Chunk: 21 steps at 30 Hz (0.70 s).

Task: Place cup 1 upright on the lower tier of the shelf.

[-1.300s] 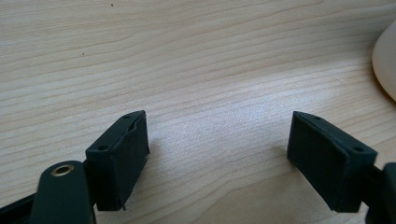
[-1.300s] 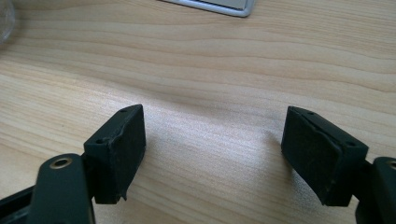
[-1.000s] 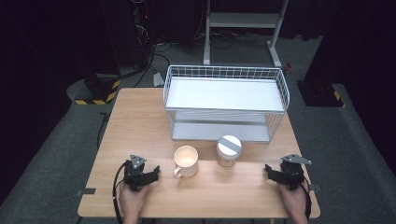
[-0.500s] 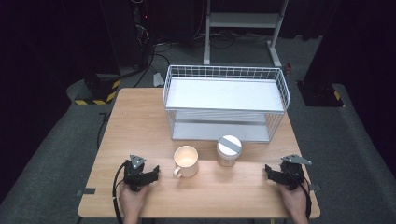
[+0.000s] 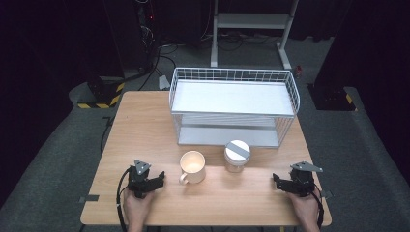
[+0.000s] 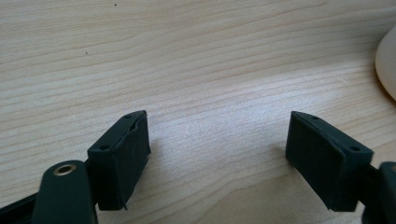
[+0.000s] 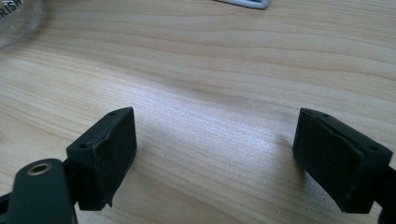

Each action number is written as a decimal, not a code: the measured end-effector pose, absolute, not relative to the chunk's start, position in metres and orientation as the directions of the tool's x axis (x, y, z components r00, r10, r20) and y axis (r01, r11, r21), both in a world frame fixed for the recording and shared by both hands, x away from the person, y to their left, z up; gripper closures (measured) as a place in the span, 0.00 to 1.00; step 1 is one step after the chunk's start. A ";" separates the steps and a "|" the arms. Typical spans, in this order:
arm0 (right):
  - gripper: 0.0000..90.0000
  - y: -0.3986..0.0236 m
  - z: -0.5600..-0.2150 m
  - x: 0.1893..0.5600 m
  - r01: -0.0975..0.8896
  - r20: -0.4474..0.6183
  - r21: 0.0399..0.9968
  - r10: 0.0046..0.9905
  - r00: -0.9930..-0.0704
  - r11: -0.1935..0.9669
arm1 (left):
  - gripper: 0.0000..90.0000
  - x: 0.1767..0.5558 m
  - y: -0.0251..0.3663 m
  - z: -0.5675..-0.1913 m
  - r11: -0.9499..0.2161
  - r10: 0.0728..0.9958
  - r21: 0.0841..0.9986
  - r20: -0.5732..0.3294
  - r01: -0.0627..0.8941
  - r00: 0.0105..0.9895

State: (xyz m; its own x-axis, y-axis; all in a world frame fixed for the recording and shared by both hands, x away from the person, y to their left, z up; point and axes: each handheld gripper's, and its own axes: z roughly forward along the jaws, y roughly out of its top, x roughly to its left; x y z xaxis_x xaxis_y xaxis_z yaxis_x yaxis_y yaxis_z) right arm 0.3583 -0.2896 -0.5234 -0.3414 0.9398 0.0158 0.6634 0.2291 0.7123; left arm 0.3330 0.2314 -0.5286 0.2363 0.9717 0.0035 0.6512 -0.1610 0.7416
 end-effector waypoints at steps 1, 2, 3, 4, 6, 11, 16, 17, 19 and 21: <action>0.16 -0.289 -0.523 0.356 0.655 0.017 0.721 0.939 -0.344 0.227 | 0.24 0.333 0.231 -0.529 -0.161 0.972 0.742 0.004 0.651 0.236; 0.16 -0.289 -0.523 0.356 0.655 0.017 0.721 0.939 -0.344 0.227 | 0.24 0.333 0.231 -0.529 -0.161 0.972 0.742 0.003 0.651 0.236; 0.16 -0.288 -0.523 0.355 0.650 0.019 0.725 0.936 -0.350 0.229 | 0.24 0.333 0.231 -0.529 -0.161 0.972 0.742 0.004 0.651 0.236; 0.16 -0.287 -0.523 0.353 0.646 0.023 0.728 0.935 -0.354 0.227 | 0.24 0.333 0.231 -0.529 -0.161 0.972 0.742 0.003 0.651 0.236; 0.16 -0.285 -0.522 0.351 0.640 0.021 0.733 0.933 -0.360 0.231 | 0.24 0.333 0.231 -0.529 -0.160 0.972 0.741 0.003 0.652 0.236; 0.16 -0.283 -0.522 0.348 0.626 0.020 0.743 0.927 -0.374 0.237 | 0.24 0.333 0.231 -0.529 -0.159 0.972 0.742 0.003 0.652 0.235; 0.16 -0.281 -0.522 0.345 0.620 0.016 0.745 0.923 -0.383 0.244 | 0.24 0.333 0.231 -0.529 -0.160 0.972 0.742 0.003 0.652 0.235; 0.16 -0.281 -0.522 0.344 0.621 0.015 0.744 0.923 -0.385 0.247 | 0.24 0.333 0.231 -0.529 -0.158 0.972 0.742 0.002 0.652 0.234; 0.16 -0.279 -0.522 0.342 0.620 0.014 0.743 0.920 -0.393 0.253 | 0.24 0.333 0.231 -0.529 -0.158 0.972 0.742 0.002 0.651 0.234; 0.16 -0.277 -0.522 0.341 0.611 0.011 0.748 0.915 -0.403 0.260 | 0.24 0.333 0.231 -0.529 -0.158 0.972 0.742 0.002 0.651 0.234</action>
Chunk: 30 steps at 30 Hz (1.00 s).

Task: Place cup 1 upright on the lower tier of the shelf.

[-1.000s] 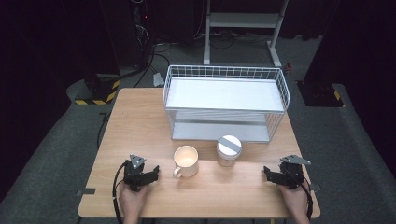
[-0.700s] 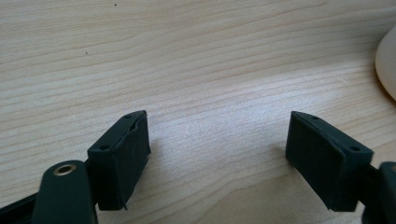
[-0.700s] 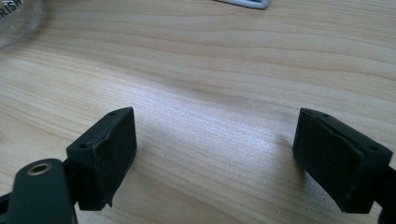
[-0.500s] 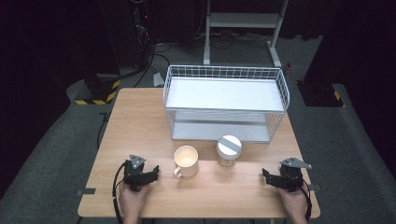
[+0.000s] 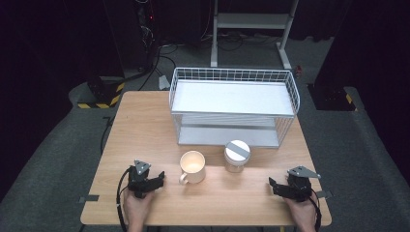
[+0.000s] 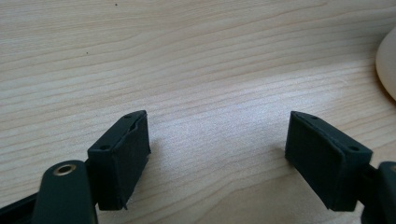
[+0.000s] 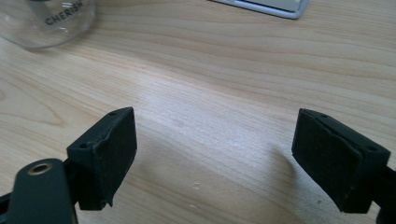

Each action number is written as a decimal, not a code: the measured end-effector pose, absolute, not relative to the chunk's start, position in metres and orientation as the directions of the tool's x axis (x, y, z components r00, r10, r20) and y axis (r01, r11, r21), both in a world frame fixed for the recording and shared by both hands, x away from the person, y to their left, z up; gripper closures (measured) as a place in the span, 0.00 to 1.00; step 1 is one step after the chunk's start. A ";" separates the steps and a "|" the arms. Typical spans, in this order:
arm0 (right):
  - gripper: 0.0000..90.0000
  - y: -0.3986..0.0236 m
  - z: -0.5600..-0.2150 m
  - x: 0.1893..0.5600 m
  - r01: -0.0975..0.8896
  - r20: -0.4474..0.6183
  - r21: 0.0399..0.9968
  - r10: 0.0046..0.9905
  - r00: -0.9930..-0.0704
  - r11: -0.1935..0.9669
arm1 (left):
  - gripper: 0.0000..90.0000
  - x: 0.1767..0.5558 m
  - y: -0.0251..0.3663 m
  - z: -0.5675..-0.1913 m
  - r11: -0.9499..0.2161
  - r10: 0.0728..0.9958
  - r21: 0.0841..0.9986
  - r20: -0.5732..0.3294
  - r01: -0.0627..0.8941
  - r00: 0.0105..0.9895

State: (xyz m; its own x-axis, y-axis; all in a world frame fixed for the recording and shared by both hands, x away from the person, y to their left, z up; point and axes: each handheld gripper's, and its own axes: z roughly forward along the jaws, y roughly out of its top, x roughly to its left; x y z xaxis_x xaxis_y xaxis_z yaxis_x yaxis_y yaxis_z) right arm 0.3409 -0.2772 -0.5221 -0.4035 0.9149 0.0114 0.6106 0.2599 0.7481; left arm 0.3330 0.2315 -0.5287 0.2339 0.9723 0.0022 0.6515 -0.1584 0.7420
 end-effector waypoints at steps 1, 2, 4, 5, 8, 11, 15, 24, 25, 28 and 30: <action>0.16 -0.275 -0.522 0.339 0.609 0.018 0.750 0.912 -0.410 0.258 | 0.24 0.333 0.231 -0.529 -0.158 0.972 0.742 0.002 0.651 0.234; 0.16 -0.275 -0.522 0.339 0.609 0.018 0.750 0.912 -0.410 0.258 | 0.24 0.333 0.231 -0.529 -0.158 0.972 0.742 0.002 0.652 0.234; 0.16 -0.273 -0.521 0.339 0.605 0.020 0.752 0.909 -0.417 0.261 | 0.24 0.333 0.231 -0.529 -0.159 0.972 0.742 0.003 0.652 0.234; 0.16 -0.271 -0.520 0.338 0.593 0.013 0.758 0.902 -0.431 0.273 | 0.25 0.333 0.231 -0.529 -0.158 0.972 0.742 0.003 0.652 0.233; 0.16 -0.266 -0.519 0.337 0.591 0.017 0.757 0.895 -0.446 0.280 | 0.24 0.333 0.231 -0.529 -0.155 0.973 0.744 0.003 0.650 0.230; 0.16 -0.261 -0.518 0.336 0.584 0.018 0.760 0.888 -0.459 0.286 | 0.24 0.333 0.231 -0.529 -0.156 0.973 0.743 0.003 0.650 0.230; 0.16 -0.257 -0.517 0.335 0.578 0.025 0.763 0.881 -0.472 0.289 | 0.24 0.333 0.231 -0.529 -0.156 0.973 0.743 0.003 0.650 0.230; 0.15 -0.244 -0.513 0.333 0.561 0.034 0.770 0.858 -0.513 0.304 | 0.24 0.333 0.232 -0.529 -0.159 0.973 0.741 0.005 0.652 0.232; 0.15 -0.242 -0.512 0.333 0.555 0.035 0.774 0.853 -0.520 0.306 | 0.24 0.333 0.232 -0.529 -0.160 0.973 0.741 0.006 0.652 0.232; 0.15 -0.240 -0.511 0.333 0.550 0.037 0.775 0.847 -0.530 0.310 | 0.24 0.333 0.232 -0.529 -0.159 0.973 0.741 0.005 0.652 0.232; 0.15 -0.237 -0.511 0.333 0.544 0.038 0.779 0.842 -0.538 0.312 | 0.24 0.333 0.232 -0.529 -0.159 0.973 0.741 0.005 0.652 0.232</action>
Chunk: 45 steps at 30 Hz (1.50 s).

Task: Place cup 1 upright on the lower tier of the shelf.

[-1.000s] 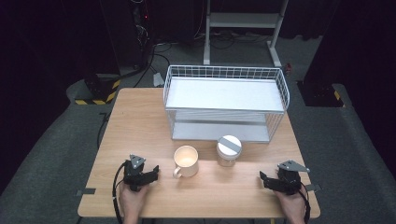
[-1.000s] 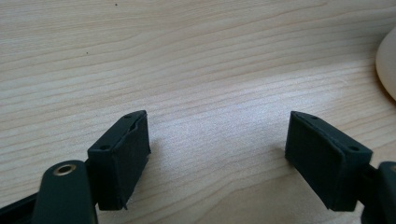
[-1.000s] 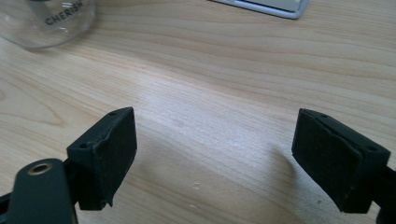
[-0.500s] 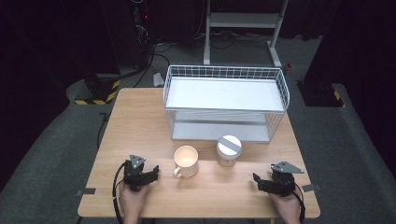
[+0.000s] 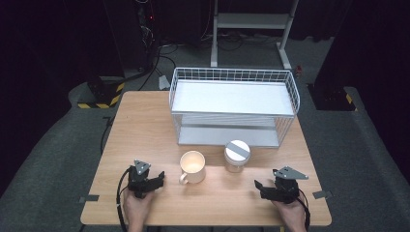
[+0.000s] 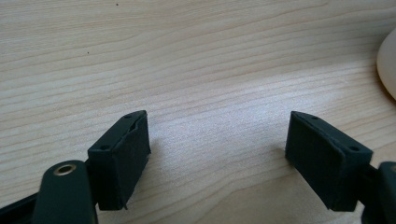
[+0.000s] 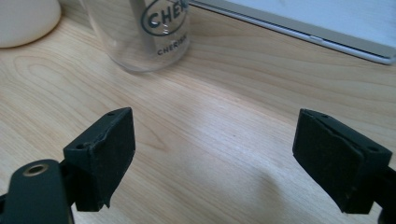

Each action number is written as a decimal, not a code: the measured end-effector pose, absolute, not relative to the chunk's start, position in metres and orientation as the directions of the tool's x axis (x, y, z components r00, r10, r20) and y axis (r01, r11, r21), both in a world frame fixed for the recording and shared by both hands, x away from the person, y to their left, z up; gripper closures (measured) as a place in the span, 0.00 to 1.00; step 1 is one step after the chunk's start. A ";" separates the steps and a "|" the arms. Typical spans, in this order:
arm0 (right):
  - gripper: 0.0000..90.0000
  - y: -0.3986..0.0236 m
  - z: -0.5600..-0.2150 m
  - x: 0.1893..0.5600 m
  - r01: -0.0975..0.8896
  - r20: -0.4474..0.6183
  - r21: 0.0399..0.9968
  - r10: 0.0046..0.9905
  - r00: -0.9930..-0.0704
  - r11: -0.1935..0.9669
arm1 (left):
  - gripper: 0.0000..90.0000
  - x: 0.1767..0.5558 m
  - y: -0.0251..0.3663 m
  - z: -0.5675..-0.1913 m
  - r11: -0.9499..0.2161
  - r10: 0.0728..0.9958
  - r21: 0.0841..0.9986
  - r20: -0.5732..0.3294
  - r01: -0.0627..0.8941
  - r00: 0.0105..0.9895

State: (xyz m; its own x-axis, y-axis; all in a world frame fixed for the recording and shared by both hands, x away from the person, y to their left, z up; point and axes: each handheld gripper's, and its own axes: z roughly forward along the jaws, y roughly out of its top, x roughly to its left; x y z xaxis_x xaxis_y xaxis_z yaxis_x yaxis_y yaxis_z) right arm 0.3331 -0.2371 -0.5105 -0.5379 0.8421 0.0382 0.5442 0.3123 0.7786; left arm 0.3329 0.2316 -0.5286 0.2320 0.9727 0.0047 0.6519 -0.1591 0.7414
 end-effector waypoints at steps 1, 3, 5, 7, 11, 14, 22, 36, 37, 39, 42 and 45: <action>0.15 -0.236 -0.510 0.333 0.546 0.043 0.778 0.841 -0.540 0.310 | 0.24 0.333 0.232 -0.529 -0.159 0.973 0.741 0.005 0.652 0.232; 0.14 -0.233 -0.510 0.333 0.546 0.048 0.778 0.836 -0.547 0.312 | 0.25 0.333 0.232 -0.529 -0.159 0.972 0.741 0.004 0.652 0.233; 0.14 -0.231 -0.509 0.334 0.538 0.043 0.781 0.831 -0.555 0.318 | 0.25 0.333 0.232 -0.529 -0.159 0.972 0.741 0.004 0.653 0.233; 0.14 -0.228 -0.507 0.334 0.533 0.045 0.783 0.827 -0.561 0.319 | 0.25 0.333 0.232 -0.529 -0.159 0.973 0.741 0.004 0.652 0.232; 0.12 -0.220 -0.505 0.337 0.525 0.050 0.785 0.811 -0.582 0.329 | 0.25 0.333 0.232 -0.529 -0.159 0.972 0.741 0.004 0.653 0.233; 0.12 -0.216 -0.503 0.338 0.517 0.047 0.787 0.804 -0.593 0.335 | 0.25 0.333 0.232 -0.529 -0.159 0.973 0.741 0.004 0.653 0.233; 0.11 -0.207 -0.500 0.341 0.512 0.059 0.792 0.792 -0.607 0.333 | 0.25 0.333 0.232 -0.529 -0.158 0.972 0.741 0.002 0.653 0.233; 0.10 -0.195 -0.496 0.354 0.494 0.067 0.807 0.780 -0.622 0.325 | 0.25 0.333 0.232 -0.529 -0.158 0.972 0.742 0.001 0.652 0.235; 0.10 -0.192 -0.496 0.356 0.494 0.067 0.804 0.776 -0.627 0.329 | 0.25 0.333 0.232 -0.529 -0.158 0.972 0.742 0.001 0.652 0.234; 0.10 -0.191 -0.496 0.356 0.495 0.067 0.803 0.775 -0.628 0.332 | 0.25 0.333 0.232 -0.529 -0.158 0.972 0.742 0.001 0.652 0.234; 0.10 -0.188 -0.495 0.359 0.492 0.065 0.804 0.773 -0.632 0.335 | 0.25 0.333 0.233 -0.528 -0.156 0.972 0.741 -0.001 0.653 0.234; 0.10 -0.185 -0.494 0.362 0.492 0.067 0.804 0.771 -0.634 0.334 | 0.25 0.333 0.233 -0.528 -0.156 0.972 0.741 -0.002 0.653 0.234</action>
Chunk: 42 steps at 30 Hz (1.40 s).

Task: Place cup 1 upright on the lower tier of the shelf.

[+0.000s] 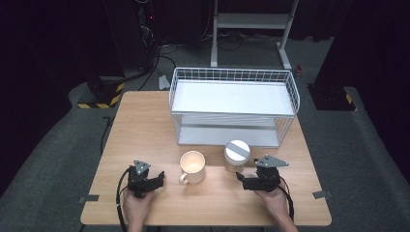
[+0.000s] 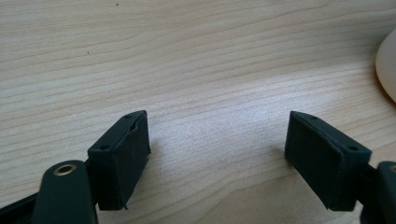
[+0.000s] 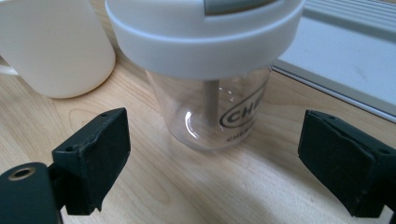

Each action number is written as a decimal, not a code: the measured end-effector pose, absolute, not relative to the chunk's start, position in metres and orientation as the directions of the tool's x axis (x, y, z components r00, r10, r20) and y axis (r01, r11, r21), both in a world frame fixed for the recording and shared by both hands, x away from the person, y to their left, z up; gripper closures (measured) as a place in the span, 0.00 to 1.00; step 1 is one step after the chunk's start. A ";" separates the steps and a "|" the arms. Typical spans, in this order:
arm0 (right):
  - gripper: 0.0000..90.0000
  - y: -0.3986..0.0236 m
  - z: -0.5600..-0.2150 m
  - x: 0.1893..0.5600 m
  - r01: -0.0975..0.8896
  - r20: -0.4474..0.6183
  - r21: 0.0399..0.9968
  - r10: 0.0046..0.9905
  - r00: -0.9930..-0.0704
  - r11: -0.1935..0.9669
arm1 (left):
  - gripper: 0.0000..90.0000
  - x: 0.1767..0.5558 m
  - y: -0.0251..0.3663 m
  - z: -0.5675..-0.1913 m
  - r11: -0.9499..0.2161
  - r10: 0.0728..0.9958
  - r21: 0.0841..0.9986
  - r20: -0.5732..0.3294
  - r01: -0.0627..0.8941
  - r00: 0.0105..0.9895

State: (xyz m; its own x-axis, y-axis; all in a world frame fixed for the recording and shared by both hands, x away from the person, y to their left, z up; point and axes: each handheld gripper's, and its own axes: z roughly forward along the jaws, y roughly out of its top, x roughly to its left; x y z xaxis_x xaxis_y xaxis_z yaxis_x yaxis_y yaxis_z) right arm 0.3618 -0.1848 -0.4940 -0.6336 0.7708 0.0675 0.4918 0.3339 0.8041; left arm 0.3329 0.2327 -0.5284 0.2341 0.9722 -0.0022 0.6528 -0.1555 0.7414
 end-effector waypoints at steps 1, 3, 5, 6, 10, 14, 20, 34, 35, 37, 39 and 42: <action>0.10 -0.184 -0.494 0.363 0.491 0.067 0.804 0.769 -0.635 0.335 | 0.25 0.333 0.233 -0.528 -0.155 0.972 0.741 -0.003 0.653 0.234; 0.10 -0.181 -0.492 0.365 0.487 0.064 0.805 0.768 -0.637 0.337 | 0.25 0.333 0.233 -0.528 -0.155 0.972 0.741 -0.003 0.653 0.235; 0.10 -0.180 -0.492 0.367 0.484 0.065 0.809 0.769 -0.636 0.332 | 0.25 0.333 0.233 -0.528 -0.156 0.972 0.741 -0.003 0.653 0.235; 0.10 -0.178 -0.492 0.369 0.492 0.071 0.806 0.770 -0.634 0.330 | 0.25 0.333 0.233 -0.528 -0.155 0.972 0.741 -0.003 0.653 0.235; 0.10 -0.174 -0.492 0.372 0.489 0.069 0.807 0.769 -0.635 0.332 | 0.25 0.333 0.233 -0.528 -0.153 0.972 0.742 -0.006 0.653 0.234; 0.10 -0.172 -0.492 0.375 0.487 0.067 0.807 0.769 -0.636 0.333 | 0.25 0.333 0.233 -0.528 -0.153 0.972 0.741 -0.005 0.653 0.234; 0.10 -0.164 -0.491 0.382 0.472 0.051 0.813 0.765 -0.642 0.341 | 0.25 0.333 0.233 -0.528 -0.155 0.972 0.741 -0.003 0.653 0.235; 0.11 -0.158 -0.497 0.390 0.476 0.052 0.816 0.779 -0.625 0.327 | 0.25 0.333 0.233 -0.528 -0.156 0.972 0.741 -0.003 0.653 0.235; 0.11 -0.158 -0.498 0.391 0.470 0.046 0.818 0.777 -0.628 0.331 | 0.25 0.333 0.233 -0.528 -0.155 0.972 0.741 -0.003 0.654 0.235; 0.12 -0.157 -0.498 0.391 0.470 0.043 0.817 0.777 -0.628 0.334 | 0.25 0.333 0.233 -0.528 -0.155 0.972 0.741 -0.004 0.654 0.235; 0.13 -0.155 -0.500 0.392 0.463 0.032 0.818 0.776 -0.630 0.343 | 0.24 0.333 0.233 -0.528 -0.156 0.972 0.741 -0.003 0.653 0.235; 0.16 -0.151 -0.501 0.393 0.456 0.016 0.819 0.780 -0.625 0.348 | 0.24 0.333 0.233 -0.528 -0.155 0.972 0.741 -0.005 0.653 0.236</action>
State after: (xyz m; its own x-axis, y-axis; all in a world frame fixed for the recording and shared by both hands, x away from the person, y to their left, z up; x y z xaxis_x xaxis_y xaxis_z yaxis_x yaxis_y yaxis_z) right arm 0.3931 -0.1515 -0.5008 -0.6250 0.7804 0.0165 0.4565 0.3482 0.8188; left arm 0.3330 0.2331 -0.5284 0.2359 0.9718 -0.0050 0.6532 -0.1548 0.7412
